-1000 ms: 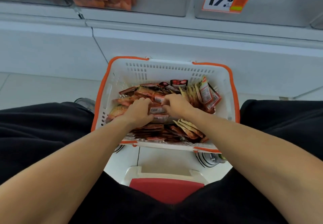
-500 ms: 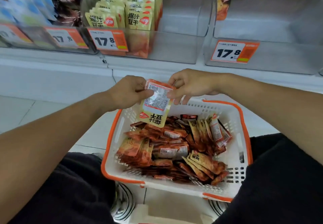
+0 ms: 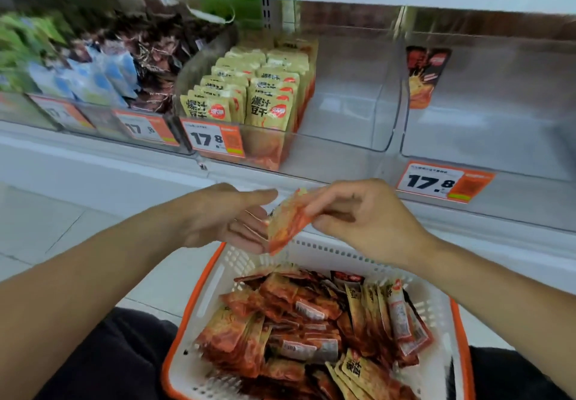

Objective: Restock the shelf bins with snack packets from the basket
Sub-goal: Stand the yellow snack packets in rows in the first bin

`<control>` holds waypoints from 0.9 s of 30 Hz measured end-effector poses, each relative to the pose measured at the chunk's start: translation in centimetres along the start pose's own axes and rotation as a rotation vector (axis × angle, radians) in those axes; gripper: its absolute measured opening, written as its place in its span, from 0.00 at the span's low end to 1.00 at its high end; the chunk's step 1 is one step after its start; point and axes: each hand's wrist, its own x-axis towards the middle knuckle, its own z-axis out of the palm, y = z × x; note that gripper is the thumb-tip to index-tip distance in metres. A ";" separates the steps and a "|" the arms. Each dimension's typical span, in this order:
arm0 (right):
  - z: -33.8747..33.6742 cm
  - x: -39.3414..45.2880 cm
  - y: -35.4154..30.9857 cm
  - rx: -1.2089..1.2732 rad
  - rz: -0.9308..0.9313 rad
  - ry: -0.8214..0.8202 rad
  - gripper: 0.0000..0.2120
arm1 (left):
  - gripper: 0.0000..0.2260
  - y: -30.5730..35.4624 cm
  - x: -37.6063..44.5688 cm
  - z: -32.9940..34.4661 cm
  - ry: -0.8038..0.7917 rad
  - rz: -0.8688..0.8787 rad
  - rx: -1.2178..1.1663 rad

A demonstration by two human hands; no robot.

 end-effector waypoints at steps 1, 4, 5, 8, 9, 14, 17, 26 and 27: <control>0.3 -0.3 0.0 -0.016 -0.003 -0.020 0.12 | 0.23 -0.6 0.3 0.4 -0.015 0.029 -0.073; 0.3 -0.8 0.0 -0.094 0.010 -0.017 0.14 | 0.13 -1.6 1.4 1.7 0.013 0.097 -0.243; 0.2 -0.8 -0.2 -0.100 0.017 -0.013 0.13 | 0.11 -1.7 1.6 1.9 0.026 0.102 -0.270; 0.3 -0.6 -0.4 -0.150 0.035 0.071 0.04 | 0.17 -1.6 1.5 1.7 0.005 0.151 -0.283; 0.4 -0.5 -0.4 -0.149 0.042 0.146 0.01 | 0.15 -1.5 1.2 1.5 -0.006 0.194 -0.239; 0.2 0.3 -0.6 -0.066 0.061 0.309 0.21 | 0.10 -0.5 -0.5 -0.4 0.007 0.486 0.252; 0.0 1.4 -2.3 -0.158 -0.056 0.209 0.14 | 0.09 1.0 -0.9 -1.3 0.084 0.679 0.355; -0.1 7.5 -5.9 -0.397 -0.542 0.594 0.14 | 0.21 3.7 2.4 -7.2 0.835 1.023 0.743; 0.0 8.6 -5.5 -0.442 -0.516 0.582 0.13 | 0.24 3.6 3.2 -7.7 0.856 0.999 0.776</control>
